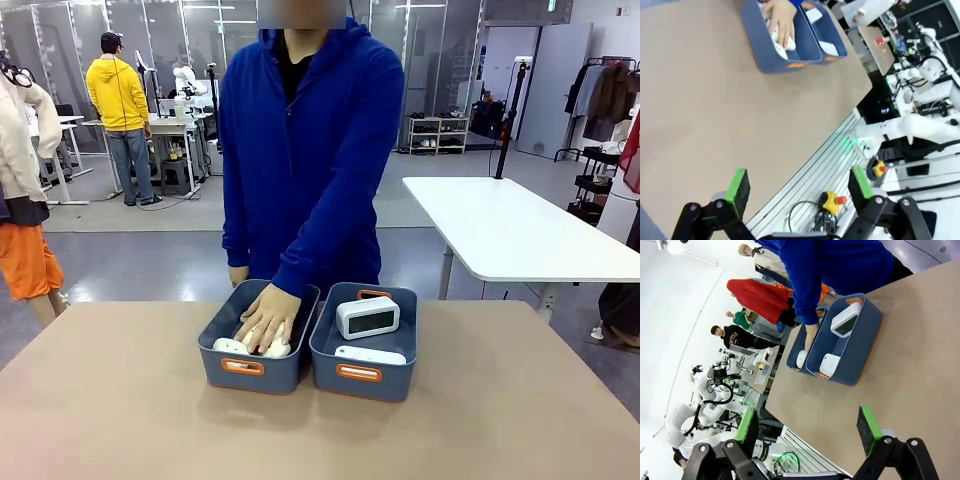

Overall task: Sort the digital clocks into the basket.
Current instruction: Pick up the Digital clock from the table and place it into the empty Plastic storage basket.

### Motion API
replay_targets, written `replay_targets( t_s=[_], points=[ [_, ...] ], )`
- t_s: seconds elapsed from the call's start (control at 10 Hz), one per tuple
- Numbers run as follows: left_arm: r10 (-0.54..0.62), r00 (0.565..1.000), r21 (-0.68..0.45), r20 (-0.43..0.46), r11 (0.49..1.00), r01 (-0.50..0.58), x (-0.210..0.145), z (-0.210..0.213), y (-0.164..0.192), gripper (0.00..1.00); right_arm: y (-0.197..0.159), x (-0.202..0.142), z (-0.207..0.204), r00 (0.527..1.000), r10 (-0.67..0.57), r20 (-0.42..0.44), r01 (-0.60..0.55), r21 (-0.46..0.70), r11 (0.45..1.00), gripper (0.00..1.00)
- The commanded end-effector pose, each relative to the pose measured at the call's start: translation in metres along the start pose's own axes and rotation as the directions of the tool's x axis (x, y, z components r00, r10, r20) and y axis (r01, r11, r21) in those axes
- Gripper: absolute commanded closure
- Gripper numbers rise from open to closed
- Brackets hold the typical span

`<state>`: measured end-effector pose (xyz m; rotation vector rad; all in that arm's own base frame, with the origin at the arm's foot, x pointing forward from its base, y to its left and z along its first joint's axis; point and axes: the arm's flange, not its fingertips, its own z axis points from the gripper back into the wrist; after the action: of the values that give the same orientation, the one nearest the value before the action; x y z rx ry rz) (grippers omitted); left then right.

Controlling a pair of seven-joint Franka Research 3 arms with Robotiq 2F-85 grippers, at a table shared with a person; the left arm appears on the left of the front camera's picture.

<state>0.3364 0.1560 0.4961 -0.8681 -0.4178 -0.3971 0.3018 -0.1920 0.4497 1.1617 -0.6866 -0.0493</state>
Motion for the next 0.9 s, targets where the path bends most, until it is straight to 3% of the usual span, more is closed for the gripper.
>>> replay_targets(
  t_s=[0.0,0.8],
  points=[
    [-0.004,0.999,0.031,-0.032,1.000,0.005,0.0107,-0.0025,-0.0029,0.00,0.0003,0.0000,-0.0016,1.000,0.018,0.017,-0.018,0.002,1.000,0.00],
    [-0.004,0.999,0.031,-0.032,1.000,0.005,0.0107,-0.0025,-0.0029,0.00,0.0003,0.0000,-0.0016,1.000,0.018,0.017,-0.018,0.002,1.000,0.00]
  ],
)
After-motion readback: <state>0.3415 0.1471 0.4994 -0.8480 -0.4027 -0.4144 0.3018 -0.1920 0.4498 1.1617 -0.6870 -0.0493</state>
